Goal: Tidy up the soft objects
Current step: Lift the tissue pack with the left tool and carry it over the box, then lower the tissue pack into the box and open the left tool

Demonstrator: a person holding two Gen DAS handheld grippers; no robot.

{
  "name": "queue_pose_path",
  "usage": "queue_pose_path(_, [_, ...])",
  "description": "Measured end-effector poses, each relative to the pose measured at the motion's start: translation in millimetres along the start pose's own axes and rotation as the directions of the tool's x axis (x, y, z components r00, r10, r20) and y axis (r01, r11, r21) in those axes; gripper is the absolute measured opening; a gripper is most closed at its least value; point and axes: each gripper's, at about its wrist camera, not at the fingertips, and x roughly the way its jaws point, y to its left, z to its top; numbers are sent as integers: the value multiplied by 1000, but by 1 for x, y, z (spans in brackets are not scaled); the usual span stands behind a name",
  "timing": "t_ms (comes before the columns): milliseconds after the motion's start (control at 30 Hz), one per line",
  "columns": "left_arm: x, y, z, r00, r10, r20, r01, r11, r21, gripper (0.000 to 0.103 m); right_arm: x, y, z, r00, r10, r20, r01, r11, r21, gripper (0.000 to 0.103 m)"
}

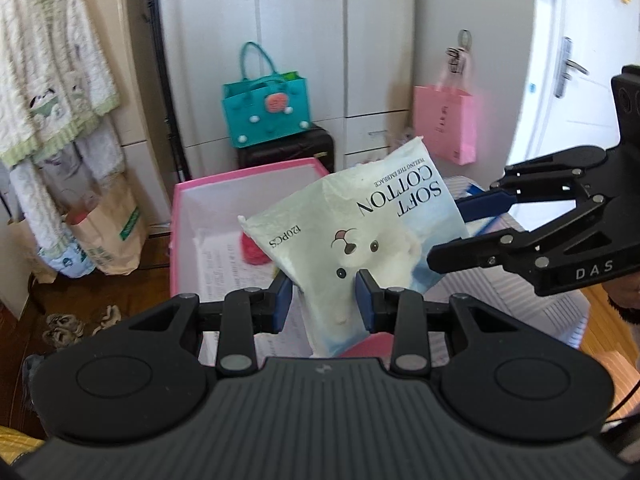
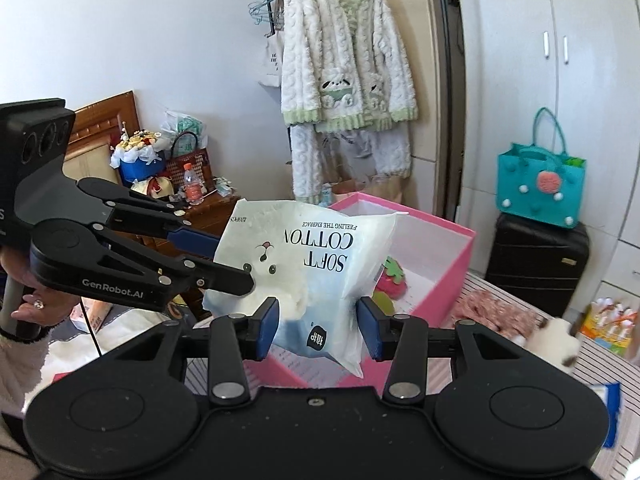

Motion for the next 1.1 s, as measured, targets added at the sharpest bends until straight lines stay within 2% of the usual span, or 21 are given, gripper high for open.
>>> queue_pose_path(133, [17,20,6,999,35,-24,-36,999,-35,33,34,-12,10,997,28,-70,-25,999,35,32])
queue_pose_path(200, [26,27,7,998,54,-43,-55,998,-35,33,50,-18,14,995,28,-96,-24,999,44,27])
queue_pose_path(367, [50,47,11,990,48,-129,-54,998,-44,33,88,-30,21,987,33,-156,-22,997,73,27])
queue_pose_path(533, [69,58,12,976,90,-197,-92,996,-1,33,114,-26,20,975,41,-219,-28,998,63,28])
queue_pose_path(633, [75,61,12,970,98,-225,-95,995,24,33,121,-22,17,969,39,-244,-28,999,46,30])
queue_pose_path(867, [90,63,8,952,71,-298,-49,996,80,33,126,-25,19,959,30,-283,-15,998,56,30])
queue_pose_path(1100, [102,62,2,942,71,-328,-41,994,99,34,127,-20,13,950,24,-312,-13,999,35,34])
